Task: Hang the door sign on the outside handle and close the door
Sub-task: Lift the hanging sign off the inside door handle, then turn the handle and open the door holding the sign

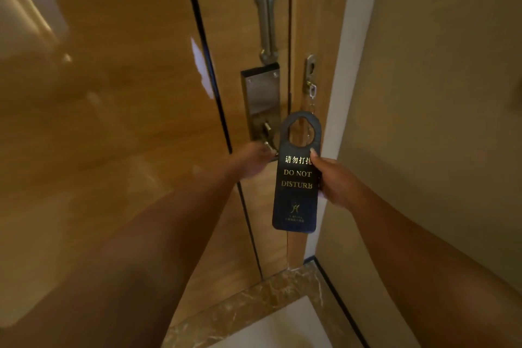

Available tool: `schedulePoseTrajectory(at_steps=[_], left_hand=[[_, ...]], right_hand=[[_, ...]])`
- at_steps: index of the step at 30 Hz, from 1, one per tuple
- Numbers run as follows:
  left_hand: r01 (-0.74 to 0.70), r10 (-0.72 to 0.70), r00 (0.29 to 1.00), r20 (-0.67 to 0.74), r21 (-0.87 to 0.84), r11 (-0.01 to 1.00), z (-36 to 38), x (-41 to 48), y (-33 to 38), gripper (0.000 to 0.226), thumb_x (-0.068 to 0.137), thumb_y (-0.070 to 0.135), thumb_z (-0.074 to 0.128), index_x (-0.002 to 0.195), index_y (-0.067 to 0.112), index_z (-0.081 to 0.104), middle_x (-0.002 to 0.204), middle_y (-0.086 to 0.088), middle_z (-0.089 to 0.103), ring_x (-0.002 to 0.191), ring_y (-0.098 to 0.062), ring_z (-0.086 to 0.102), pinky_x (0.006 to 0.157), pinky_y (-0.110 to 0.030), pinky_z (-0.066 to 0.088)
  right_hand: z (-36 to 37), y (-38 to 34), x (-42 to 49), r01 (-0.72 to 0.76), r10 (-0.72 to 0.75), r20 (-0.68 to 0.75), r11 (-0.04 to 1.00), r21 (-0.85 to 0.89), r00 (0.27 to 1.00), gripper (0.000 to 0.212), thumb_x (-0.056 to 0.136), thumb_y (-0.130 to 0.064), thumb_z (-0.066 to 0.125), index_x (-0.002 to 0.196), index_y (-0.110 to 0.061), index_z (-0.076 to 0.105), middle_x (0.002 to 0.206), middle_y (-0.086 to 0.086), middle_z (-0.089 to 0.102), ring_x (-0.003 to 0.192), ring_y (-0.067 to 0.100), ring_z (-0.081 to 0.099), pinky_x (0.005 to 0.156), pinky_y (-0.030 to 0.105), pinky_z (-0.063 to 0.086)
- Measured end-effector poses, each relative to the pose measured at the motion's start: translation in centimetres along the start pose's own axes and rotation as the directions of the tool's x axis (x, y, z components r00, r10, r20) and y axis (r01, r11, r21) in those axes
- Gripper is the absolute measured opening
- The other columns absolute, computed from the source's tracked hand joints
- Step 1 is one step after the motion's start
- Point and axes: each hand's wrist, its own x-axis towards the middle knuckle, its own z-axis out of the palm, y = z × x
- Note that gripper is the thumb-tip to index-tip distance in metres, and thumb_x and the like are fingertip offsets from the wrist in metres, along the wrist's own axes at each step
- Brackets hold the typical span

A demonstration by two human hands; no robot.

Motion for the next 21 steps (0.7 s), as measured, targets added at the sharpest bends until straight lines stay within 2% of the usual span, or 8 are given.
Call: schedulePoseTrajectory(at_steps=[2, 4, 6, 9, 11, 15, 18, 21], left_hand=[[0.053, -0.057, 0.997, 0.056, 0.065, 0.996, 1.4, 1.5, 1.1, 0.033, 0.094, 0.046, 0.039, 0.084, 0.023, 0.060, 0.081, -0.002, 0.061, 0.072, -0.016, 0.057, 0.065, -0.034, 0.044], [0.197, -0.199, 0.980, 0.009, 0.096, 0.976, 1.8, 2.6, 1.4, 0.048, 0.091, 0.055, 0.036, 0.074, 0.017, 0.059, 0.074, -0.007, 0.065, 0.068, -0.022, 0.062, 0.067, -0.036, 0.050], [0.304, -0.304, 0.952, -0.038, -0.001, 0.953, 1.7, 3.1, 1.3, 0.066, 0.087, 0.068, 0.028, 0.069, 0.013, 0.059, 0.058, -0.006, 0.062, 0.053, -0.020, 0.059, 0.058, -0.031, 0.048], [0.325, -0.343, 0.939, -0.039, -0.234, 0.916, 2.0, 3.3, 0.6, 0.086, 0.074, 0.084, 0.022, 0.068, 0.009, 0.064, 0.047, 0.000, 0.057, 0.041, -0.013, 0.049, 0.048, -0.027, 0.040], [0.297, -0.357, 0.933, -0.050, -0.454, 0.840, 3.0, 3.0, -0.1, 0.080, 0.072, 0.083, 0.034, 0.076, 0.009, 0.064, 0.057, -0.004, 0.060, 0.043, -0.011, 0.050, 0.044, -0.025, 0.039], [0.110, -0.323, 0.939, -0.118, -0.788, 0.606, 5.9, 2.9, -1.1, 0.052, 0.088, 0.056, 0.045, 0.088, 0.005, 0.059, 0.069, -0.007, 0.056, 0.043, -0.004, 0.051, 0.038, -0.015, 0.038], [0.042, -0.354, 0.918, -0.181, -0.841, 0.539, 7.2, 3.1, -1.7, 0.043, 0.091, 0.049, 0.046, 0.083, 0.009, 0.060, 0.071, -0.005, 0.056, 0.053, -0.007, 0.052, 0.041, -0.012, 0.040], [0.089, -0.362, 0.920, -0.150, -0.819, 0.567, 7.0, 3.3, -1.3, 0.043, 0.092, 0.047, 0.046, 0.071, 0.011, 0.057, 0.061, -0.005, 0.052, 0.041, -0.005, 0.048, 0.037, -0.015, 0.035]], right_hand=[[-1.6, -0.3, 0.2, 0.002, -0.002, -0.005, 1.000, 0.028, 1.000, 0.041, 0.089, -0.047, 0.054, 0.107, -0.012, 0.064, 0.102, 0.009, 0.073, 0.096, 0.022, 0.069, 0.075, 0.035, 0.056], [-2.9, -0.5, 0.6, 0.005, -0.005, 0.006, 0.999, 0.046, 1.000, 0.037, 0.090, -0.045, 0.053, 0.104, -0.013, 0.066, 0.096, 0.006, 0.076, 0.088, 0.017, 0.072, 0.066, 0.028, 0.055], [-4.0, -0.5, 1.1, 0.002, -0.002, 0.010, 0.999, 0.048, 1.000, 0.035, 0.091, -0.043, 0.053, 0.101, -0.013, 0.067, 0.091, 0.004, 0.076, 0.085, 0.017, 0.072, 0.067, 0.029, 0.054], [-5.1, -0.2, 2.3, -0.003, -0.001, 0.038, 0.995, 0.104, 0.999, 0.035, 0.092, -0.041, 0.051, 0.101, -0.013, 0.068, 0.096, 0.007, 0.076, 0.090, 0.019, 0.072, 0.070, 0.031, 0.056], [-5.5, 0.0, 3.1, -0.008, 0.002, 0.051, 0.993, 0.120, 0.999, 0.037, 0.090, -0.043, 0.053, 0.104, -0.012, 0.068, 0.101, 0.008, 0.075, 0.095, 0.022, 0.070, 0.073, 0.033, 0.056], [-5.8, 0.6, 4.6, -0.011, 0.006, 0.059, 0.996, 0.090, 0.998, 0.046, 0.078, -0.048, 0.060, 0.106, -0.012, 0.068, 0.105, 0.010, 0.074, 0.099, 0.025, 0.069, 0.081, 0.037, 0.054], [-6.5, 0.9, 5.8, -0.015, 0.009, 0.068, 0.997, 0.078, 0.998, 0.043, 0.076, -0.050, 0.062, 0.102, -0.017, 0.071, 0.106, 0.008, 0.074, 0.099, 0.023, 0.069, 0.076, 0.033, 0.056], [-6.7, 0.9, 6.6, -0.017, 0.011, 0.103, 0.998, 0.060, 0.995, 0.045, 0.075, -0.049, 0.063, 0.104, -0.016, 0.070, 0.106, 0.009, 0.074, 0.099, 0.024, 0.069, 0.075, 0.034, 0.056]])
